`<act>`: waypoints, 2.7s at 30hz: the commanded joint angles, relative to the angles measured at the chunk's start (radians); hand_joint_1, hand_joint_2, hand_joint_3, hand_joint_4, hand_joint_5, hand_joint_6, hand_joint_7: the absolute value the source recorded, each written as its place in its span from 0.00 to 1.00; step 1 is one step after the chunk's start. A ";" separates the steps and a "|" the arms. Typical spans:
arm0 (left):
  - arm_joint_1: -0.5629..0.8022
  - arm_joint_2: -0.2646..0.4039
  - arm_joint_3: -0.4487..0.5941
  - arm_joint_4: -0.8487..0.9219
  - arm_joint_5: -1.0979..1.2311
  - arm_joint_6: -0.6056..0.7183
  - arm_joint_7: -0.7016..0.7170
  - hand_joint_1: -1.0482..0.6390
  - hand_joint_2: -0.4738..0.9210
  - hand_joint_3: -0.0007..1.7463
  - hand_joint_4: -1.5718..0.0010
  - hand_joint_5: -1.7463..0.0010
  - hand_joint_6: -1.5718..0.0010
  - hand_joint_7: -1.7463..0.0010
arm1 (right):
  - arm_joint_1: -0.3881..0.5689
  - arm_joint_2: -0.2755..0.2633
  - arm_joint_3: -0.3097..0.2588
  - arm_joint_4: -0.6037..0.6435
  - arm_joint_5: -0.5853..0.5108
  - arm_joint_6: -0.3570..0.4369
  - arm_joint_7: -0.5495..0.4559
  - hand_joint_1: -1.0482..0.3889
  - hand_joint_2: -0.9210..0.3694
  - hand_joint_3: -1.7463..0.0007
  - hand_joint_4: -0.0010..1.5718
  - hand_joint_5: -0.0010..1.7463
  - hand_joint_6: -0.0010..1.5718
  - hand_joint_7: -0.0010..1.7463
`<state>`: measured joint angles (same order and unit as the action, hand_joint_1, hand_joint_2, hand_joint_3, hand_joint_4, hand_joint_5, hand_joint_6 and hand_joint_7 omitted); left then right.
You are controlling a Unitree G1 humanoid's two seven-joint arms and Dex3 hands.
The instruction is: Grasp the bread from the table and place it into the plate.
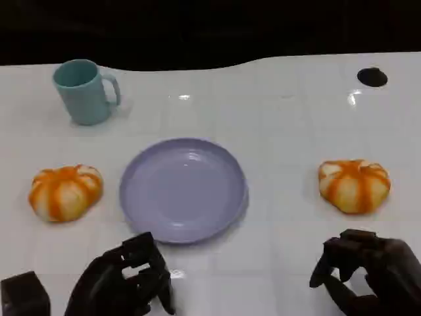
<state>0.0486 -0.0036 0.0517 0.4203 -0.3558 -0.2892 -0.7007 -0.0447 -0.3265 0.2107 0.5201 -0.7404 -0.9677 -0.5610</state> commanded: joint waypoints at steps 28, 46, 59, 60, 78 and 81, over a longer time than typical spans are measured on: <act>-0.020 0.018 0.016 0.025 0.001 -0.010 0.000 0.26 0.95 0.20 0.50 0.00 0.55 0.15 | -0.021 -0.013 0.004 0.018 0.011 0.001 -0.005 0.64 0.50 0.22 0.53 0.93 0.52 0.71; -0.015 0.023 0.013 0.013 -0.001 -0.001 0.002 0.26 0.96 0.19 0.51 0.00 0.55 0.15 | 0.016 -0.066 -0.036 -0.183 -0.077 0.179 -0.030 0.55 0.27 0.63 0.38 0.56 0.48 0.23; -0.022 0.018 0.016 0.024 -0.003 -0.004 0.001 0.27 0.96 0.20 0.51 0.00 0.55 0.15 | 0.064 -0.118 -0.048 -0.413 -0.203 0.459 0.009 0.49 0.05 0.96 0.22 0.32 0.39 0.02; -0.024 0.018 0.016 0.025 -0.001 -0.005 0.002 0.27 0.95 0.20 0.51 0.00 0.55 0.15 | 0.067 -0.120 -0.047 -0.424 -0.202 0.474 0.020 0.48 0.05 0.96 0.21 0.31 0.38 0.02; -0.021 0.012 0.012 0.030 0.010 -0.017 0.016 0.26 0.95 0.21 0.50 0.00 0.55 0.14 | -0.029 -0.155 0.012 -0.447 -0.264 0.703 0.226 0.40 0.02 1.00 0.04 0.32 0.25 0.00; -0.017 0.011 0.012 0.023 0.003 -0.008 0.013 0.26 0.95 0.21 0.50 0.00 0.55 0.14 | -0.074 -0.146 0.035 -0.402 -0.270 0.741 0.250 0.39 0.04 1.00 0.03 0.33 0.25 0.00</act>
<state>0.0269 -0.0026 0.0543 0.4491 -0.3546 -0.2947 -0.6981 -0.0815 -0.4656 0.2307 0.0828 -1.0061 -0.2547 -0.3339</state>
